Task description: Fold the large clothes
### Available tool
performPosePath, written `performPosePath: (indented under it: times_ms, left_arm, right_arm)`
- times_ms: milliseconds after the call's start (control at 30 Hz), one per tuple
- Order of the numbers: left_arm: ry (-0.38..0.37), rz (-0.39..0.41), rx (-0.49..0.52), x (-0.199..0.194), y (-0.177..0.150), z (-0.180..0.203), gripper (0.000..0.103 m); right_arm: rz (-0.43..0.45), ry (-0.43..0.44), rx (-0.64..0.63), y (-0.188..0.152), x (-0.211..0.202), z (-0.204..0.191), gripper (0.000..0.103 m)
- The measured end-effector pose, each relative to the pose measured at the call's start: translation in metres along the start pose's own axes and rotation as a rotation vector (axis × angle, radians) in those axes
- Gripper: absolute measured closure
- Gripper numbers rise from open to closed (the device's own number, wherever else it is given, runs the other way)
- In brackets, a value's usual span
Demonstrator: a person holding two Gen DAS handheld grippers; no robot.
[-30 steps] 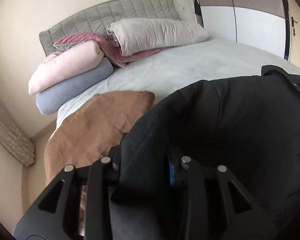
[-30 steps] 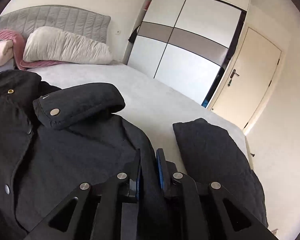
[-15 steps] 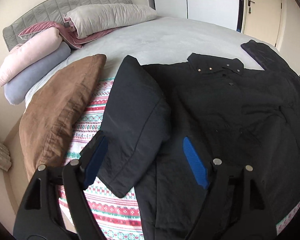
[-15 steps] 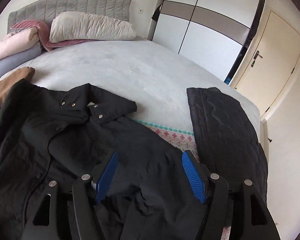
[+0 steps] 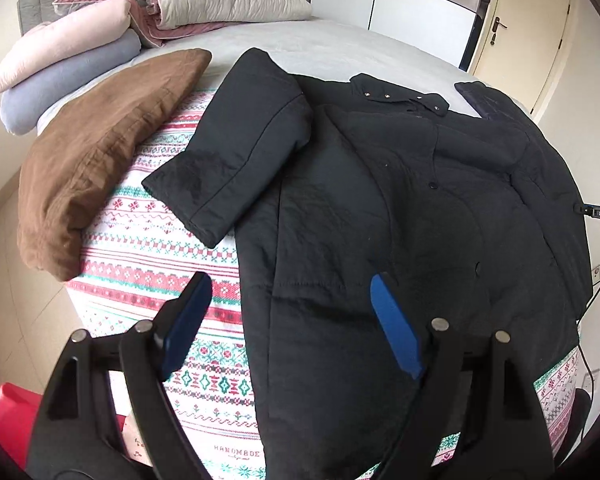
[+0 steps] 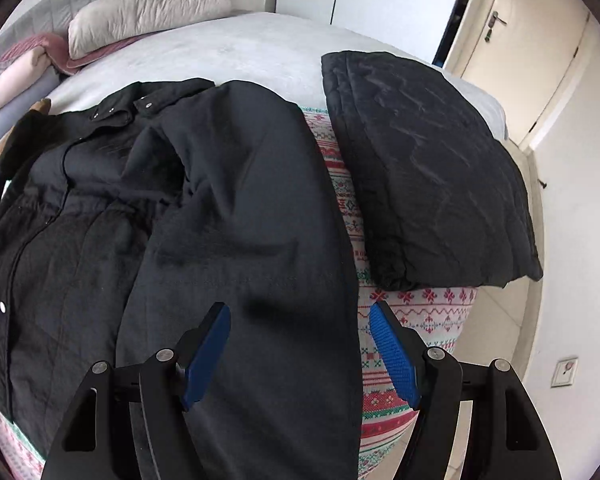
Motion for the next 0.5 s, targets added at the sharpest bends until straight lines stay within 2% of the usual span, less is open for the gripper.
performPosePath:
  times_ms: [133,200,233,367,500]
  left_arm:
    - [-0.022,-0.021,-0.064,0.007,-0.011,-0.009,0.021]
    - [-0.019,-0.024,-0.076,0.009,-0.015,-0.011,0.021]
    - [-0.016,-0.027,-0.079,0.01,-0.017,-0.013,0.021]
    - [0.004,-0.044,-0.07,0.017,-0.022,-0.016,0.021]
    - [0.004,-0.061,-0.074,0.025,-0.026,-0.018,0.021]
  right_arm:
    - [-0.029,0.169,0.152,-0.002,0.015,0.016,0.032]
    - [-0.037,0.303,0.199,0.0,0.017,0.011,0.07]
    - [-0.046,0.31,0.188,0.003,0.016,0.009,0.099]
    - [-0.014,0.035,0.036,0.025,-0.007,0.006,0.1]
    - [0.092,-0.388,-0.062,0.076,-0.044,0.028,0.1]
Point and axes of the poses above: each gripper's, at about its wrist camera, not at the fingertips, and x roughly the way its jaws point, z to its right, y to its top, the point moved 7 cm from there along x, roughly the way its jaws point, and after that the axes turned 1 degree about -x, right-handed, at the moved point
